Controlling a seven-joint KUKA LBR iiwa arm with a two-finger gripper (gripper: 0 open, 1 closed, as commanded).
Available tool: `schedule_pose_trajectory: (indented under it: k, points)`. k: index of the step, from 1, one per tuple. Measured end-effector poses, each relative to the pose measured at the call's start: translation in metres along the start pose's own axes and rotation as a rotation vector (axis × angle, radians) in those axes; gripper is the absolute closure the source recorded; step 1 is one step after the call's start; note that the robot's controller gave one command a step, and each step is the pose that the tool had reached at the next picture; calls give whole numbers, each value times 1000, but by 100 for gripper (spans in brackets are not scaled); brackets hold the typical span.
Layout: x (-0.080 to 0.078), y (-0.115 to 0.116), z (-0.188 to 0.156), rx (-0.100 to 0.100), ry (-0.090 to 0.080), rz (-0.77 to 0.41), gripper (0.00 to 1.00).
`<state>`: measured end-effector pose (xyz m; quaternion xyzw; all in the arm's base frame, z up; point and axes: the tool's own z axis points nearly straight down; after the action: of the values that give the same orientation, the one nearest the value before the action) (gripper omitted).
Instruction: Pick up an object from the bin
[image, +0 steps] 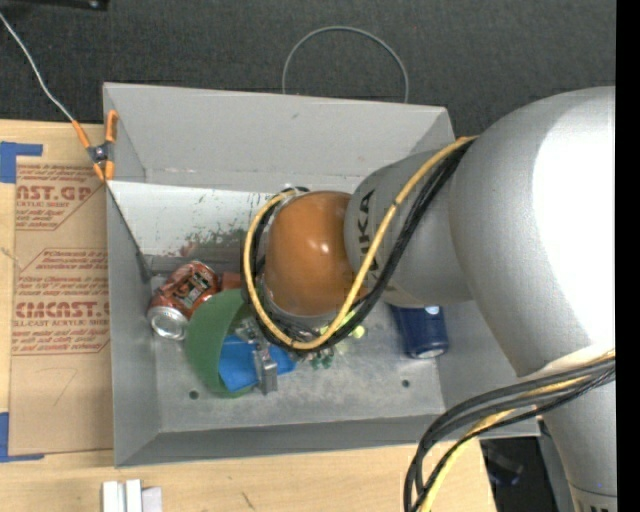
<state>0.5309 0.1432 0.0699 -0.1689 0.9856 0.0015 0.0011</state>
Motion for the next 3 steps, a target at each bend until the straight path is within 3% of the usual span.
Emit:
schedule_pose_trajectory:
  k: [3]
  points:
    - [0,0,0,0,0,0,100]
